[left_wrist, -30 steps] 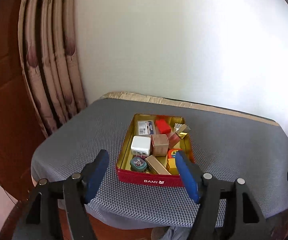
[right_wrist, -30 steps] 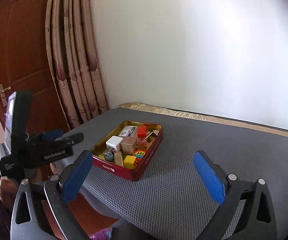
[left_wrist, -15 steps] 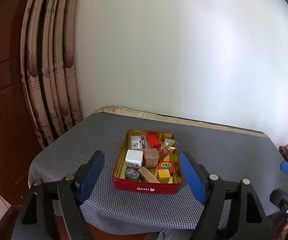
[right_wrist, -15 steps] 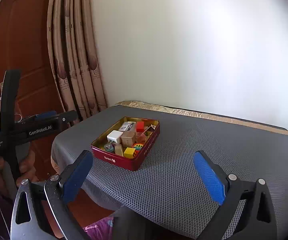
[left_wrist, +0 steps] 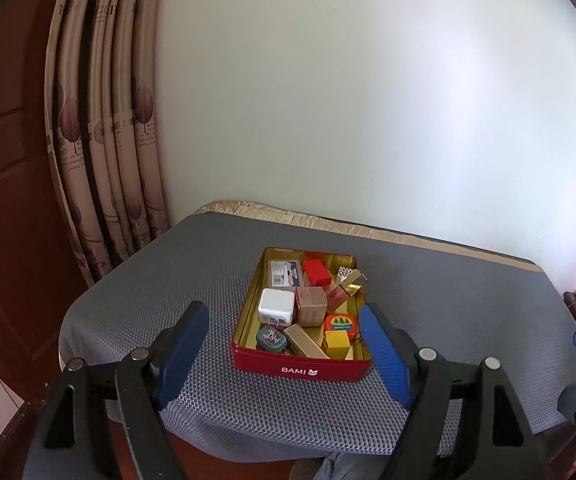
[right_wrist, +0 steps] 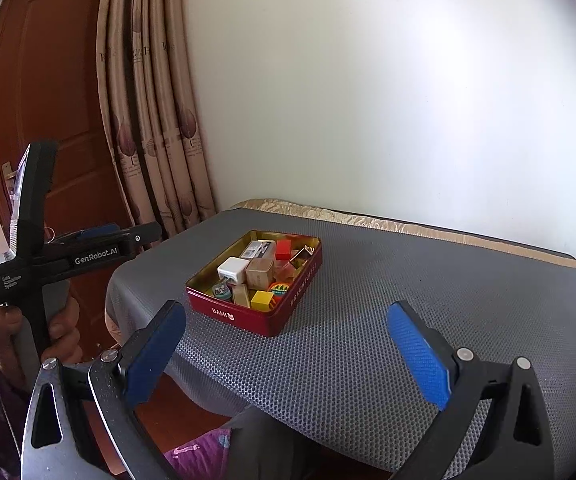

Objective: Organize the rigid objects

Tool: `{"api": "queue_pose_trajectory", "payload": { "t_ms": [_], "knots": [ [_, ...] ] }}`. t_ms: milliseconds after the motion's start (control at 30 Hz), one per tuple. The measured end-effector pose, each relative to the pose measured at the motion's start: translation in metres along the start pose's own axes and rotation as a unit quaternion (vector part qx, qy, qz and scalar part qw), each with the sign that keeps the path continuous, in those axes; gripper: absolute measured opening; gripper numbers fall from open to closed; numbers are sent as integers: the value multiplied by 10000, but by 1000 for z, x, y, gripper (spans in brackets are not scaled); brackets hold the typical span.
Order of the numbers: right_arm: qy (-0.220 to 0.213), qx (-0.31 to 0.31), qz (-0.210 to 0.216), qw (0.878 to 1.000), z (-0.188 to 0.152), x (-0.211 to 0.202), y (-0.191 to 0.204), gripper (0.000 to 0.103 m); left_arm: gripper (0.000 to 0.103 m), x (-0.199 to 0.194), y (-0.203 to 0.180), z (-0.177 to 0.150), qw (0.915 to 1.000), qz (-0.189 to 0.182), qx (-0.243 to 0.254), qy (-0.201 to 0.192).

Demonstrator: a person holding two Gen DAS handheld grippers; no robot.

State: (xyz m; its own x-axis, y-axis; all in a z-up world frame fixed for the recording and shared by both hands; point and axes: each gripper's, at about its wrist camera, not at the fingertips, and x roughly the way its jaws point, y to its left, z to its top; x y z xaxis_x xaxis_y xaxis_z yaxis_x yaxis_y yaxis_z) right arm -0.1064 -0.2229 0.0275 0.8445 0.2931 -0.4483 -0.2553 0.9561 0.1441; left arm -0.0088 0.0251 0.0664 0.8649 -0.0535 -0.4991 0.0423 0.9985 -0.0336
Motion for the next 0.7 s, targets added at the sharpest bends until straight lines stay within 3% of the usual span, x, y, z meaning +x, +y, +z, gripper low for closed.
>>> {"api": "queue_pose_trajectory", "payload": {
  "t_ms": [700],
  "knots": [
    [173, -6, 49, 9998, -6, 1, 6, 101, 80, 12, 7, -3, 9998, 84, -15, 154]
  ]
}}
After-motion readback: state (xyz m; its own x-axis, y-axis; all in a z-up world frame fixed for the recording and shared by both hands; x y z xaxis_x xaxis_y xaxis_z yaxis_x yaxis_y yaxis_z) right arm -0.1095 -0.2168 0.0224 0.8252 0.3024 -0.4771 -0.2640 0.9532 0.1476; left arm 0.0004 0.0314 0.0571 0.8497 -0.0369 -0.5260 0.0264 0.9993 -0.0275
